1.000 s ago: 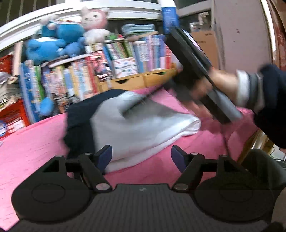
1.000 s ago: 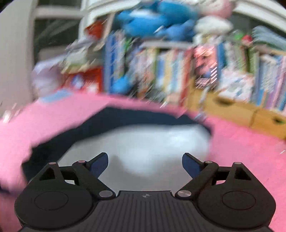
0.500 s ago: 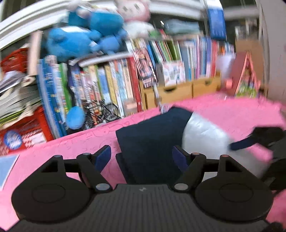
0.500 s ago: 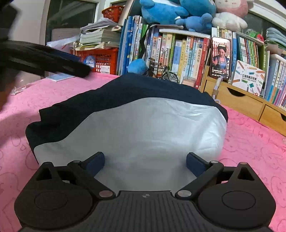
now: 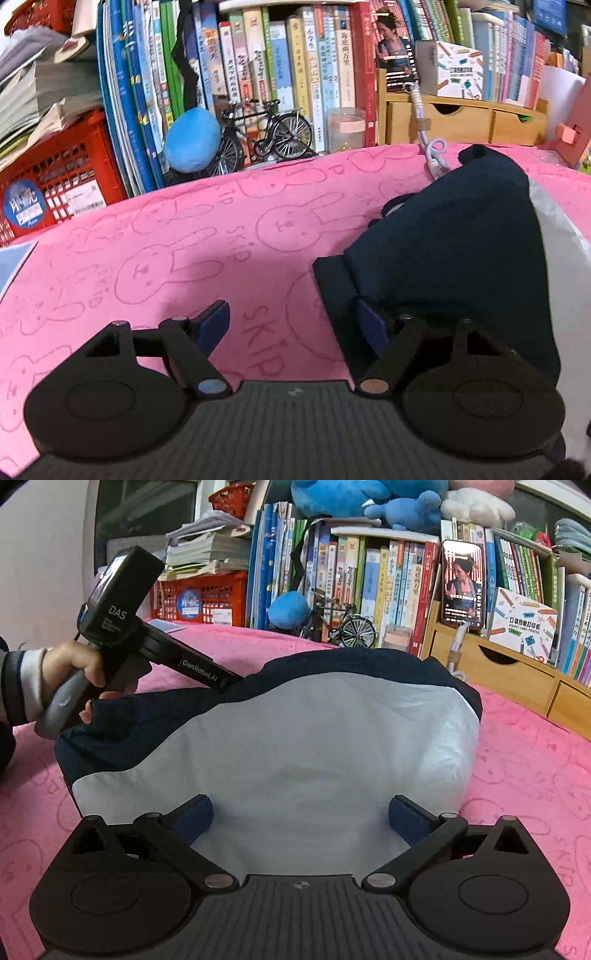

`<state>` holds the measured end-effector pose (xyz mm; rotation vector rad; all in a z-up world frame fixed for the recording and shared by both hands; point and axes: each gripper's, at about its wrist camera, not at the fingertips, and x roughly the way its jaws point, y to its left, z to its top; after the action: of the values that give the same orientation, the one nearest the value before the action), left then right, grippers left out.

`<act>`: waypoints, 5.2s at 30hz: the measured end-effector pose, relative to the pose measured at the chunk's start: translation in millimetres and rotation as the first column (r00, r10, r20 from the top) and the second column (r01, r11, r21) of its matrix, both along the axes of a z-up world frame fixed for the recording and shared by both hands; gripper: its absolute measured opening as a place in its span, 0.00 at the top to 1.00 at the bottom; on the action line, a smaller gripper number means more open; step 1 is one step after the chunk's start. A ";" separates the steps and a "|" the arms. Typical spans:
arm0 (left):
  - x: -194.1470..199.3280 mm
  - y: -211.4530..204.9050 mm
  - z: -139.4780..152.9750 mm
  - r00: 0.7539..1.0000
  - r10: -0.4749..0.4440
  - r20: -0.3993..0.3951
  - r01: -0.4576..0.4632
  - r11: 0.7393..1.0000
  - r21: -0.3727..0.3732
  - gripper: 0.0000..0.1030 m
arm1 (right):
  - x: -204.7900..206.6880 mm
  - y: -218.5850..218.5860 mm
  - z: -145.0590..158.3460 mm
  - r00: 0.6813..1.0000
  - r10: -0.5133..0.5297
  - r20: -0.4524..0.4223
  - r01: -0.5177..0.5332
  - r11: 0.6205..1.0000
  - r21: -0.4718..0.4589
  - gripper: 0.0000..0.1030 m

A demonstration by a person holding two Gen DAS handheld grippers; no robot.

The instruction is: Fold clothes

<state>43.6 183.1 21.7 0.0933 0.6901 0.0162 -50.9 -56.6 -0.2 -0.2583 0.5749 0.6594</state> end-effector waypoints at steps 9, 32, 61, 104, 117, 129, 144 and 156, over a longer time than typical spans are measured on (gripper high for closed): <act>-34.7 -2.2 31.4 0.997 0.000 0.076 0.002 1.000 -0.031 0.28 | 0.4 1.6 1.6 1.000 -0.008 -0.009 0.008 1.000 -0.013 0.00; -166.8 -26.6 -5.1 0.995 -0.081 0.051 0.086 0.991 -0.105 0.13 | -79.3 -101.5 7.0 0.964 -0.264 -0.031 0.263 0.964 -0.035 0.00; -172.2 -25.7 -10.0 0.999 -0.033 0.041 0.038 0.992 -0.118 0.00 | -81.9 -155.0 2.8 0.916 -0.393 -0.079 0.393 0.919 -0.019 0.00; -194.9 -104.4 -4.8 0.995 -0.099 -0.006 0.098 0.992 -0.085 0.00 | -97.1 -74.3 1.5 0.978 -0.196 -0.066 0.198 0.980 0.020 0.00; -190.8 -104.7 -2.2 0.997 -0.071 -0.016 0.069 0.992 -0.106 0.00 | -99.4 -70.5 0.7 0.974 -0.221 -0.043 0.222 0.975 0.026 0.00; -189.0 -104.4 -1.9 0.998 -0.064 -0.022 0.062 0.992 -0.107 0.00 | -101.9 -69.1 1.2 0.973 -0.230 -0.034 0.230 0.973 0.025 0.00; -186.2 -104.6 -1.1 0.999 -0.043 -0.026 0.040 0.992 -0.122 0.00 | -104.2 -66.3 2.2 0.971 -0.236 -0.031 0.237 0.971 0.023 0.00; -187.9 -106.0 -1.3 0.999 -0.041 -0.012 0.039 0.992 -0.119 0.00 | -104.5 -67.2 0.9 0.971 -0.237 -0.024 0.238 0.971 0.026 0.00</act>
<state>-144.3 77.2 20.4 -0.0072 0.7023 -0.0642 -155.5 -123.8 0.6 -0.1522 0.6051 0.4386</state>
